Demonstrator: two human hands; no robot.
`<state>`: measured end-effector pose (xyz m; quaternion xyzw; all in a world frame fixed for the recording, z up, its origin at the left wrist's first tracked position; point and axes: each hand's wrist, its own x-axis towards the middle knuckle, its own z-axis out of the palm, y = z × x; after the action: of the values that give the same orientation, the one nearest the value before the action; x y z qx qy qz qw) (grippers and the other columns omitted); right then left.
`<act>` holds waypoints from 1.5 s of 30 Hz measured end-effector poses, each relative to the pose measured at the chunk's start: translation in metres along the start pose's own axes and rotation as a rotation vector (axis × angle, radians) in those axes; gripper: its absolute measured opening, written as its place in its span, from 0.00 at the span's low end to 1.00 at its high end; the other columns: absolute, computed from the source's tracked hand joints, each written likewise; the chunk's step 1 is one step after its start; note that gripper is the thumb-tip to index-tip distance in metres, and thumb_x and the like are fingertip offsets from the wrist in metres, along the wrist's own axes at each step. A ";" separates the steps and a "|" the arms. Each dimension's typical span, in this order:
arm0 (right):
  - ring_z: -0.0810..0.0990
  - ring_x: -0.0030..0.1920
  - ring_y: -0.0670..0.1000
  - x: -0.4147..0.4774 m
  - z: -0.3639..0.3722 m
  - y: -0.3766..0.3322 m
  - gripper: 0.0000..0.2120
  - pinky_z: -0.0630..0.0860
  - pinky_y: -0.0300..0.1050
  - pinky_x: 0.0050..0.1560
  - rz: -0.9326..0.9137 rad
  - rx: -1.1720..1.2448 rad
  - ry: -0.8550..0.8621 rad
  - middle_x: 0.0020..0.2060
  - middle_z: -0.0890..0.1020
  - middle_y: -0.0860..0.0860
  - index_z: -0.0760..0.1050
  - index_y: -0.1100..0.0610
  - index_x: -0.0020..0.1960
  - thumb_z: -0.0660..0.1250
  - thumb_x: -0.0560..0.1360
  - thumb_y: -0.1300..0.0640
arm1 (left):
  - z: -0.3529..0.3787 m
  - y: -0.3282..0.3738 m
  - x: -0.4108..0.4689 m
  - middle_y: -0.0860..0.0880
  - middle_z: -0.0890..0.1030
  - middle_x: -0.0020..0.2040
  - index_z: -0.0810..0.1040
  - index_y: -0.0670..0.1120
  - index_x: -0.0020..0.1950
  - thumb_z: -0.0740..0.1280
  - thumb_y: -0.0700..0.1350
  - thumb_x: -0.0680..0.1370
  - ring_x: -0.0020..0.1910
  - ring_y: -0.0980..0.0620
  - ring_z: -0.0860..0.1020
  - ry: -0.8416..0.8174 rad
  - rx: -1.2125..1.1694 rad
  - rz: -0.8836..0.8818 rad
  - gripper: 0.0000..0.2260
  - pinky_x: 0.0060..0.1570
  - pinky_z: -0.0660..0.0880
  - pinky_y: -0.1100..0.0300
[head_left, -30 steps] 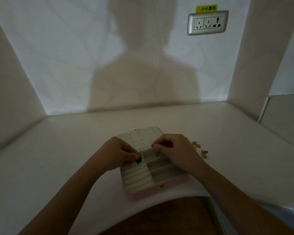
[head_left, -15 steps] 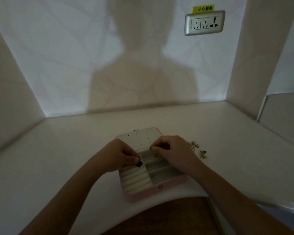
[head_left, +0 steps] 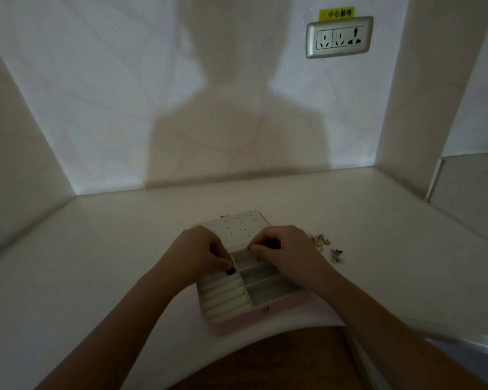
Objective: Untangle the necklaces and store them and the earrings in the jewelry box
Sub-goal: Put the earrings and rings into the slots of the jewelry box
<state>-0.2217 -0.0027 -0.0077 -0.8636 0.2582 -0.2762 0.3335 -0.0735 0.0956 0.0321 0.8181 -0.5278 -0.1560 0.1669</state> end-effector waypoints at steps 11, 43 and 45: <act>0.77 0.41 0.36 0.002 -0.007 0.002 0.05 0.69 0.24 0.40 0.011 0.033 -0.001 0.38 0.80 0.39 0.82 0.51 0.47 0.67 0.75 0.56 | -0.002 -0.014 0.003 0.56 0.79 0.37 0.77 0.52 0.36 0.72 0.49 0.71 0.36 0.60 0.75 0.097 -0.039 0.052 0.07 0.29 0.68 0.75; 0.83 0.38 0.50 0.023 -0.099 0.077 0.02 0.79 0.39 0.44 0.277 -0.143 -0.086 0.37 0.84 0.52 0.83 0.57 0.41 0.72 0.71 0.63 | 0.011 -0.001 0.021 0.66 0.74 0.45 0.80 0.56 0.51 0.62 0.47 0.79 0.43 0.72 0.70 -0.016 -0.150 0.296 0.08 0.37 0.67 0.78; 0.84 0.40 0.52 0.023 -0.099 0.072 0.02 0.80 0.39 0.43 0.296 0.172 -0.062 0.40 0.84 0.58 0.82 0.62 0.44 0.70 0.72 0.65 | 0.010 -0.001 0.020 0.67 0.75 0.44 0.79 0.59 0.48 0.62 0.46 0.79 0.42 0.71 0.72 0.015 -0.195 0.292 0.09 0.39 0.67 0.76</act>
<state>-0.2885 -0.1064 0.0095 -0.7925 0.3475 -0.2182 0.4513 -0.0688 0.0764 0.0208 0.7138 -0.6221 -0.1744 0.2702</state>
